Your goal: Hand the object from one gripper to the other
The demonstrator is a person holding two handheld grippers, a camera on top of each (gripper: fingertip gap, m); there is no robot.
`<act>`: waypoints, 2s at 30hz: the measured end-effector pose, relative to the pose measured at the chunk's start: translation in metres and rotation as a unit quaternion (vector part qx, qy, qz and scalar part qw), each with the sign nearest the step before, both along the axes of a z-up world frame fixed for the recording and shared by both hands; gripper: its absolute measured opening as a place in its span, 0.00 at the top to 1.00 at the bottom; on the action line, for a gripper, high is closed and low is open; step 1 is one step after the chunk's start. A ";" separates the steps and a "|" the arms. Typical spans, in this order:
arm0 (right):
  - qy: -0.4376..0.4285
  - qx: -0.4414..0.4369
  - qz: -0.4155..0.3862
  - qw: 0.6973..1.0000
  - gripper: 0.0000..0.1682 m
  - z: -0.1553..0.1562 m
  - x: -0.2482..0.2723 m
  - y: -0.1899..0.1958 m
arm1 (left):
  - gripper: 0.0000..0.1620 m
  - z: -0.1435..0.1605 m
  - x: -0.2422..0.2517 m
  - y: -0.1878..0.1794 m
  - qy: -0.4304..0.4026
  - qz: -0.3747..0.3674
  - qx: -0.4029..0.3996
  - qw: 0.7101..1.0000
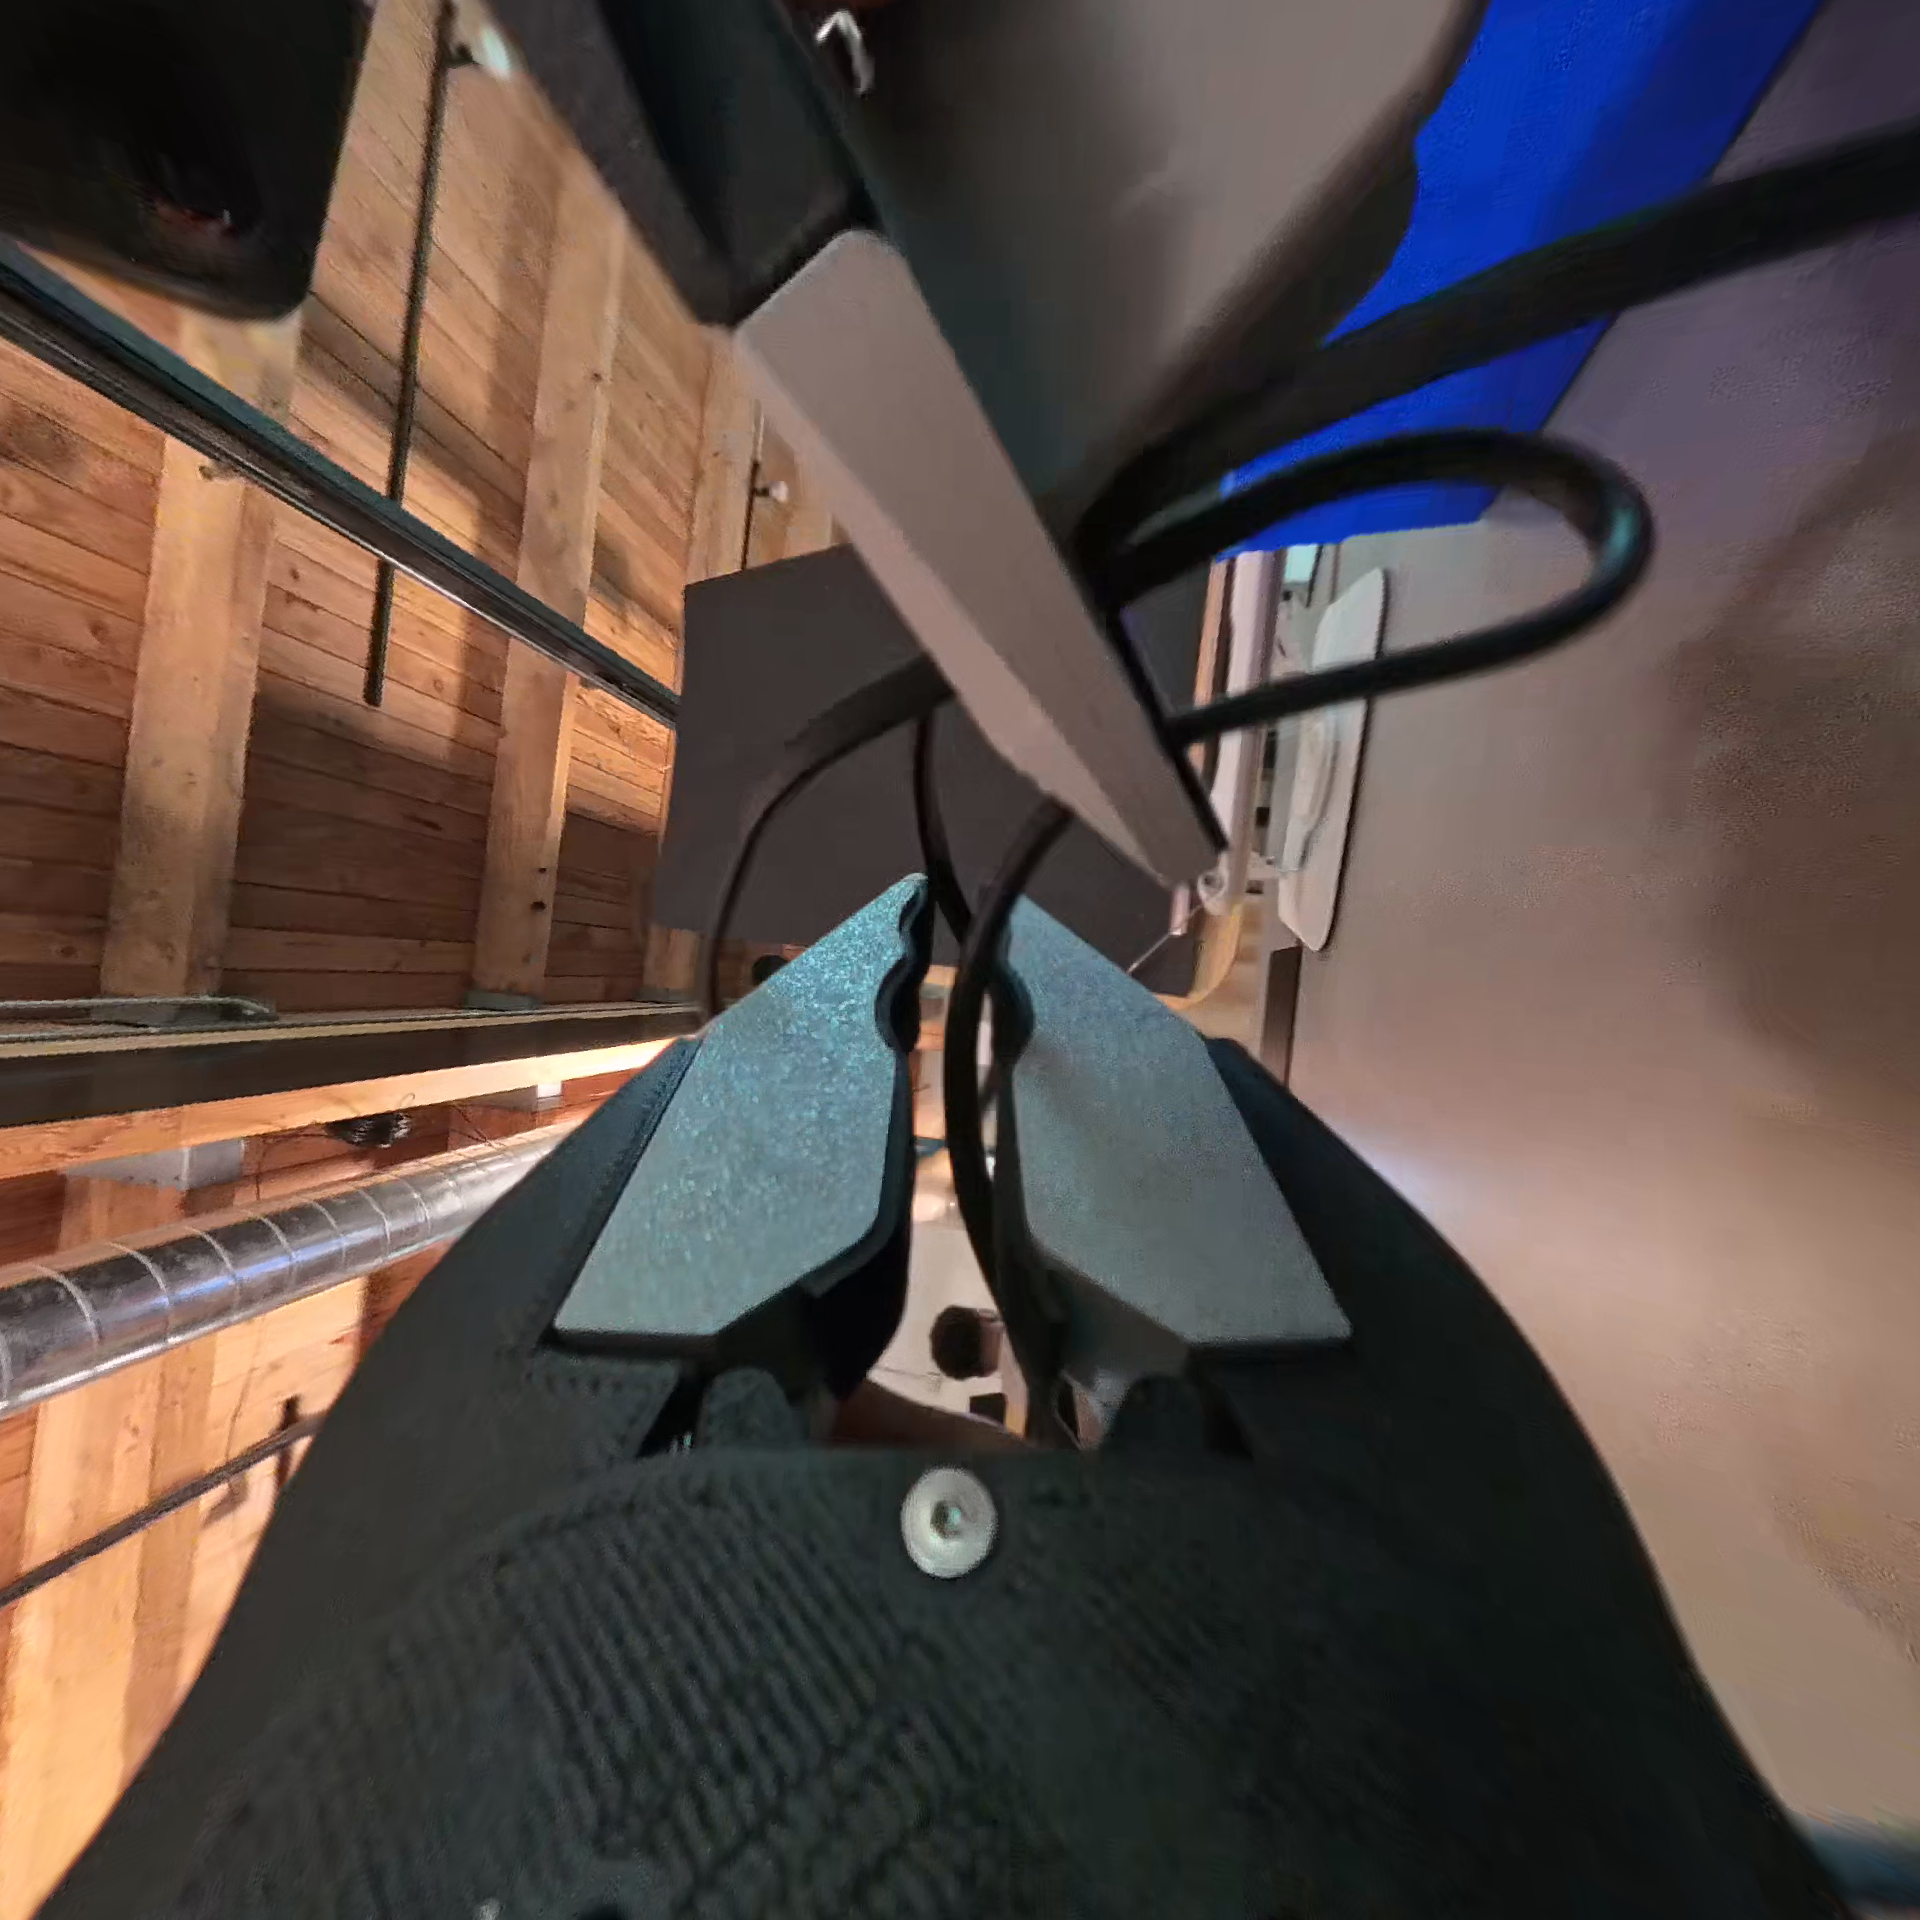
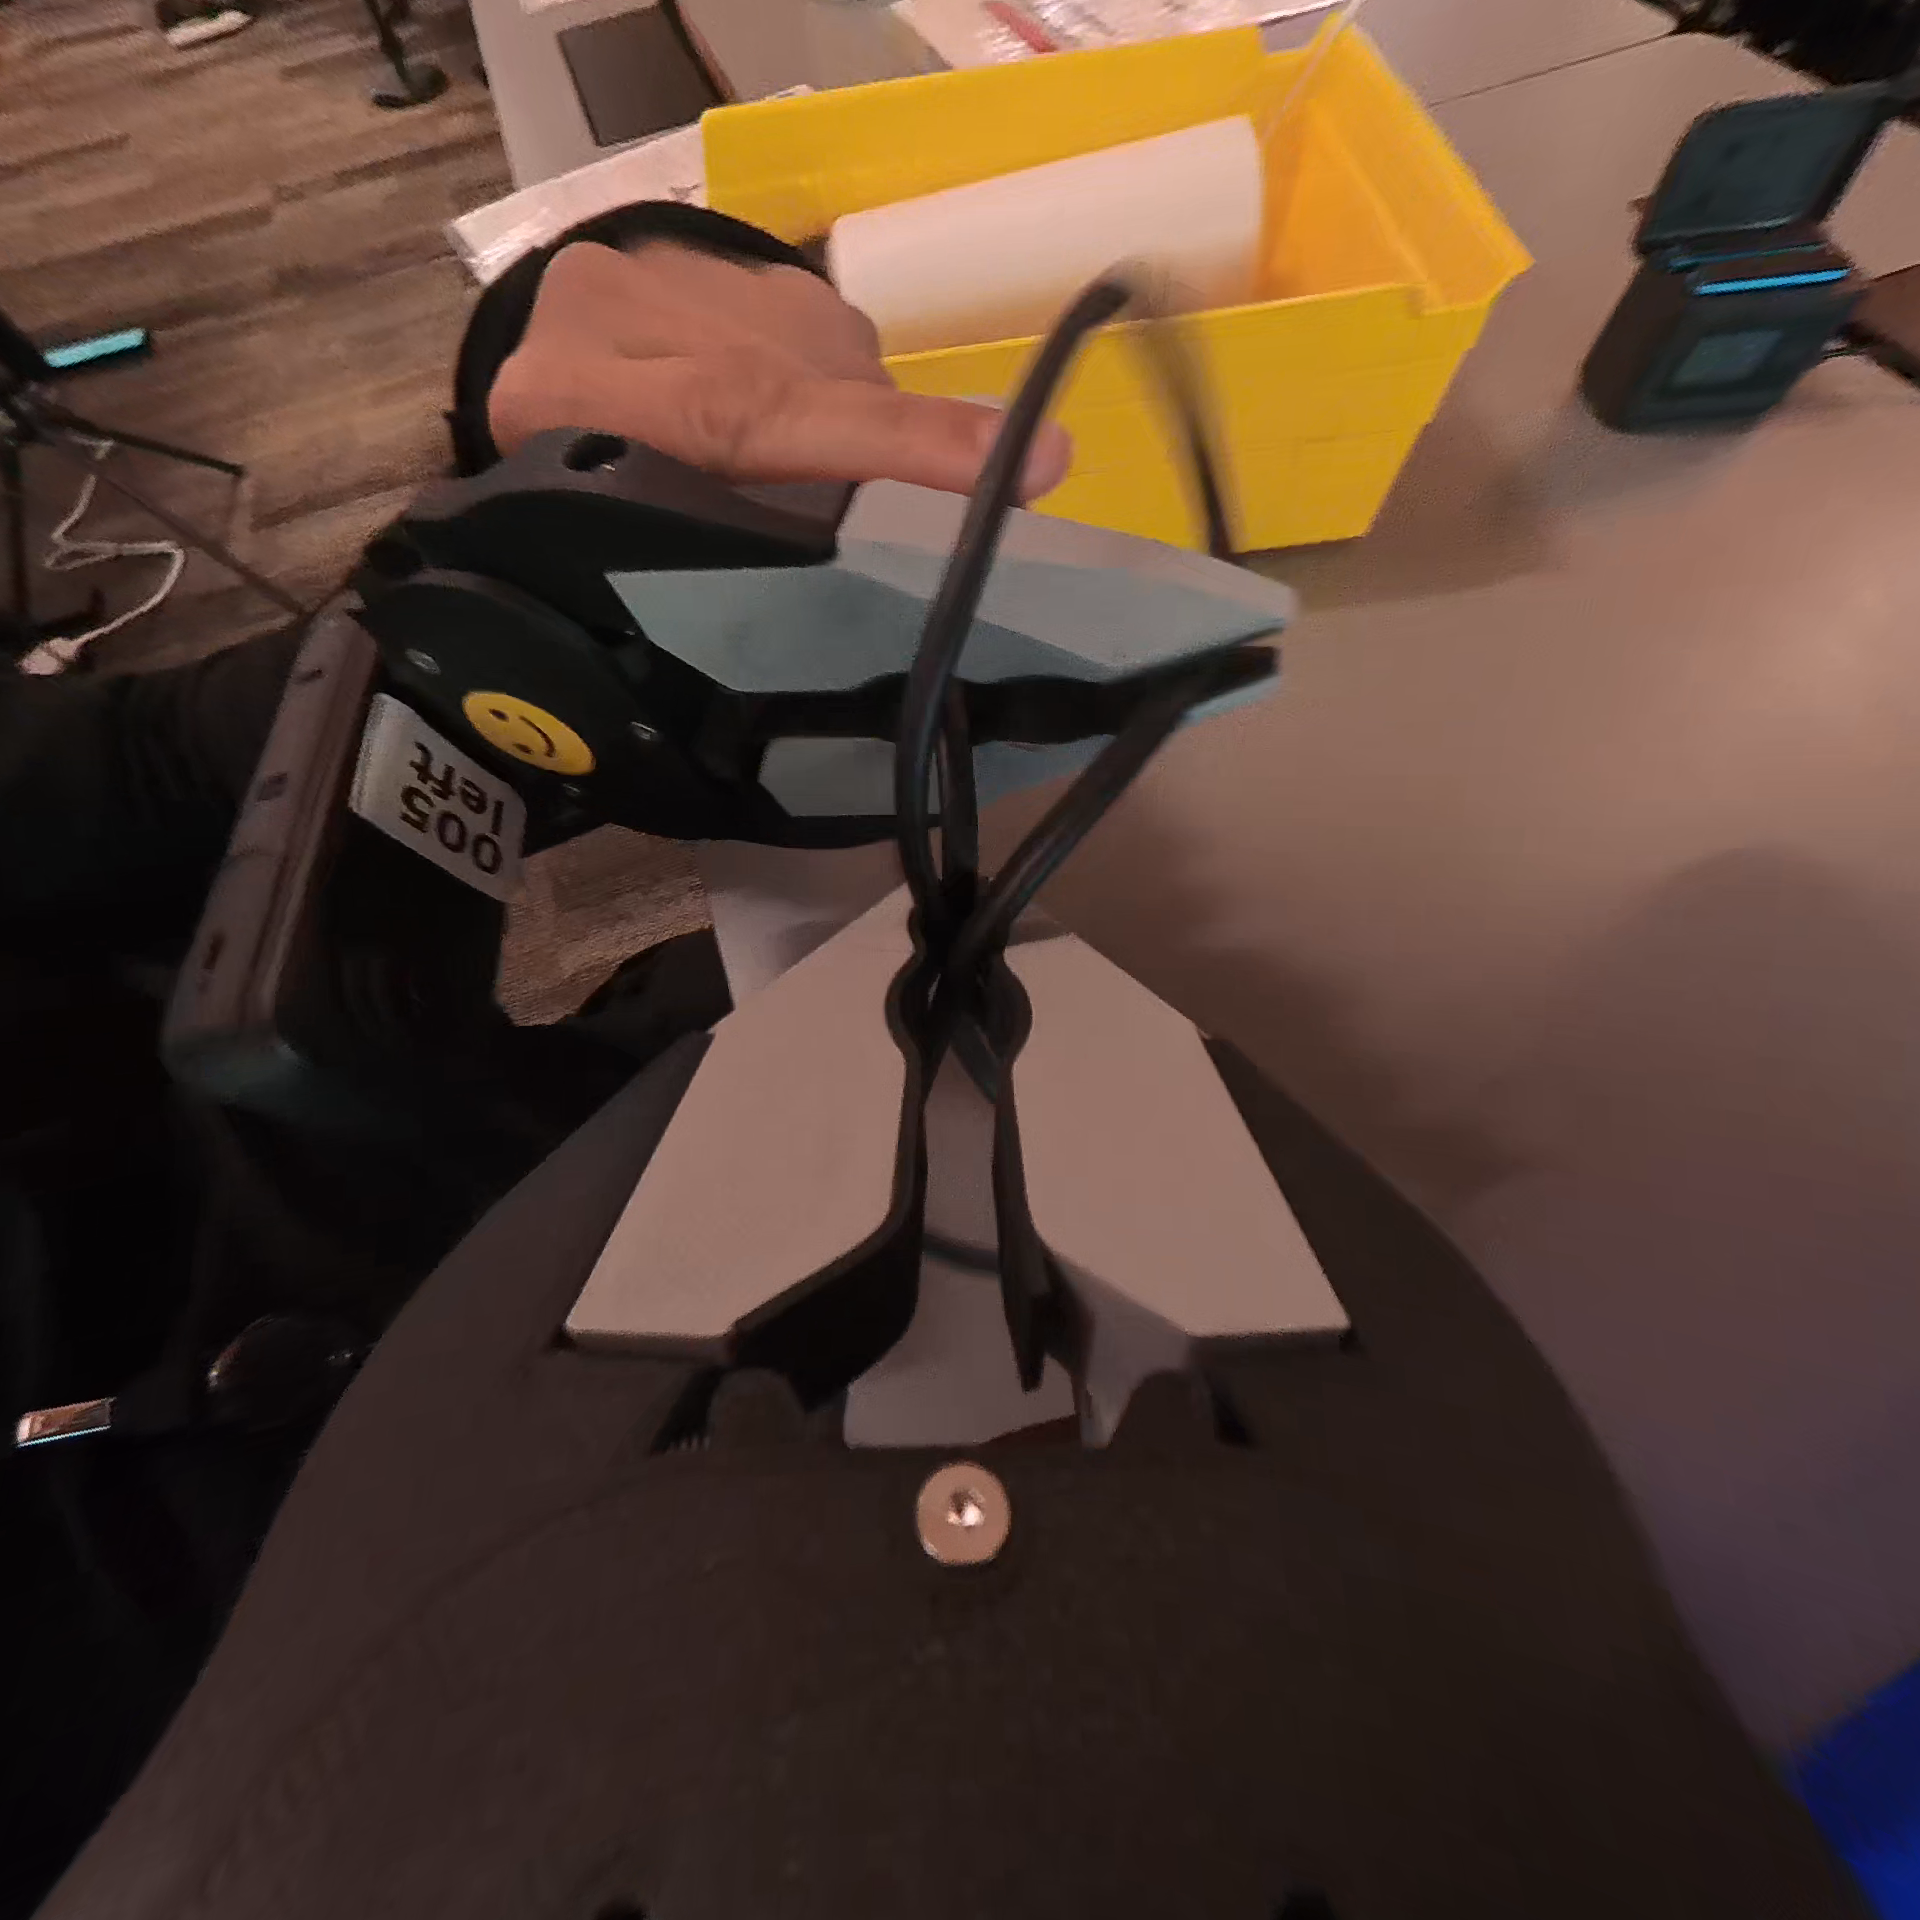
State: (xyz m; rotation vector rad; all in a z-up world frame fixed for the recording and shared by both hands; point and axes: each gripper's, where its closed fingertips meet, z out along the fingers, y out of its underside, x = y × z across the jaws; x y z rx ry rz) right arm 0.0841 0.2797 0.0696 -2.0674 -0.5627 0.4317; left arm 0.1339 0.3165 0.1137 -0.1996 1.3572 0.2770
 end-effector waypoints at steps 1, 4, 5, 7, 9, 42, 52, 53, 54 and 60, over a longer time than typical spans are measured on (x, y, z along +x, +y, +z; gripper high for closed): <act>-0.006 0.006 -0.009 1.000 0.99 0.002 0.006 0.000 | 0.98 0.001 -0.001 -0.001 0.001 -0.004 -0.010 1.000; -0.030 0.028 -0.043 0.998 0.98 0.008 0.026 0.003 | 0.94 0.008 -0.004 0.000 -0.013 -0.006 -0.019 1.000; -0.036 0.036 -0.054 0.997 0.98 0.011 0.031 0.004 | 0.93 0.009 -0.005 0.000 -0.014 -0.004 -0.019 1.000; -0.044 0.049 -0.070 0.995 0.99 0.016 0.040 0.004 | 0.93 0.012 -0.007 0.000 -0.019 -0.008 -0.018 1.000; -0.049 0.061 -0.080 0.994 0.99 0.020 0.046 0.003 | 0.93 0.013 -0.008 0.001 -0.023 -0.007 -0.016 1.000; 0.022 0.227 -0.099 0.969 0.98 0.108 0.065 -0.032 | 0.80 -0.015 -0.011 0.003 0.067 -0.119 -0.580 0.803; 0.032 0.220 -0.045 0.974 0.98 0.107 0.033 -0.035 | 1.00 -0.023 0.006 -0.012 0.071 -0.119 -0.577 0.805; 0.035 0.219 -0.048 0.974 0.98 0.106 0.034 -0.034 | 1.00 -0.019 0.005 -0.013 0.067 -0.123 -0.581 0.802; 0.036 0.217 -0.051 0.974 0.98 0.105 0.035 -0.032 | 1.00 -0.016 0.003 -0.015 0.063 -0.129 -0.582 0.801; 0.034 0.197 -0.056 0.978 0.98 0.092 0.037 -0.021 | 0.97 -0.008 -0.003 -0.027 0.068 -0.143 -0.561 0.813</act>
